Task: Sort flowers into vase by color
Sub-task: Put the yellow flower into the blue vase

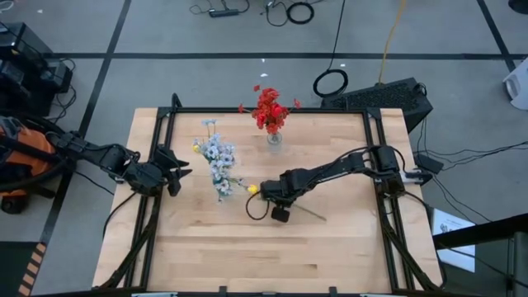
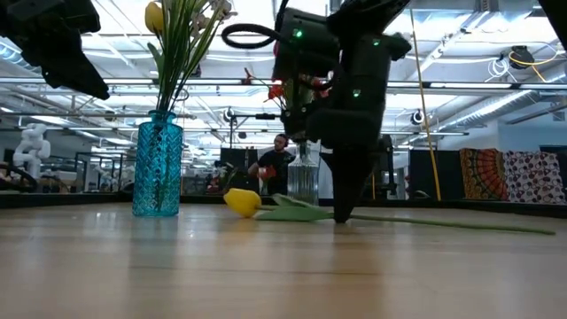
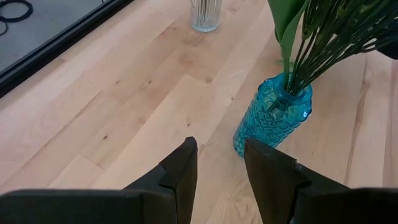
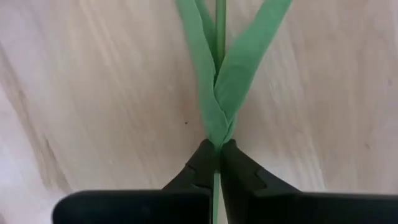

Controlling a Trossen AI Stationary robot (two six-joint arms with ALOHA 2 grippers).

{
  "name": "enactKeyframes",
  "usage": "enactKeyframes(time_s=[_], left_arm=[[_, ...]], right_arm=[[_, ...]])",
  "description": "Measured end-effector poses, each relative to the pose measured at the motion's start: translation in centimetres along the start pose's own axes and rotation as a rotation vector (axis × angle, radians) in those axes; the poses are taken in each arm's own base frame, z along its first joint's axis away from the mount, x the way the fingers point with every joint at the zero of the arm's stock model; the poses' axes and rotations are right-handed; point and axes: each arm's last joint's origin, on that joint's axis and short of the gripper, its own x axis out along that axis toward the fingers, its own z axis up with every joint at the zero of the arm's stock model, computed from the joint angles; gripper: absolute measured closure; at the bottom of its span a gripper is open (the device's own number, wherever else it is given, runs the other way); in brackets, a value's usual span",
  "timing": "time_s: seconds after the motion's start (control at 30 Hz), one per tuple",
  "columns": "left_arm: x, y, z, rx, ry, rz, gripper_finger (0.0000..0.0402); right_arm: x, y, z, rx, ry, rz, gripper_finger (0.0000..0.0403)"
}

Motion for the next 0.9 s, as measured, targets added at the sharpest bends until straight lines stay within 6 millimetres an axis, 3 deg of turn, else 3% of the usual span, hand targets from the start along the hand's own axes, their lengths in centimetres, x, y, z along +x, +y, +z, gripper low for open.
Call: enactKeyframes(time_s=[0.13,0.27,0.5,0.63,0.9], left_arm=[[0.0,0.0,0.0,0.0,0.0,0.0,0.0262],[0.0,0.0,0.0,0.0,-0.001,-0.001,0.0262],[0.0,0.0,0.0,0.008,0.005,-0.007,0.0262],[0.0,0.0,0.0,0.009,0.005,-0.007,0.0262],[0.0,-0.1,-0.1,0.009,0.044,-0.052,0.0262]], right_arm=[[-1.5,2.4,-0.7,0.051,-0.076,0.066,0.04],[-3.8,5.4,-0.7,0.093,-0.238,0.206,0.0402],[-5.8,10.5,-0.4,0.11,-0.591,0.379,0.0402],[-6.3,12.2,-0.3,0.047,-0.767,0.391,0.0402],[-8.7,14.0,-0.1,0.093,-1.108,0.371,0.0403]])
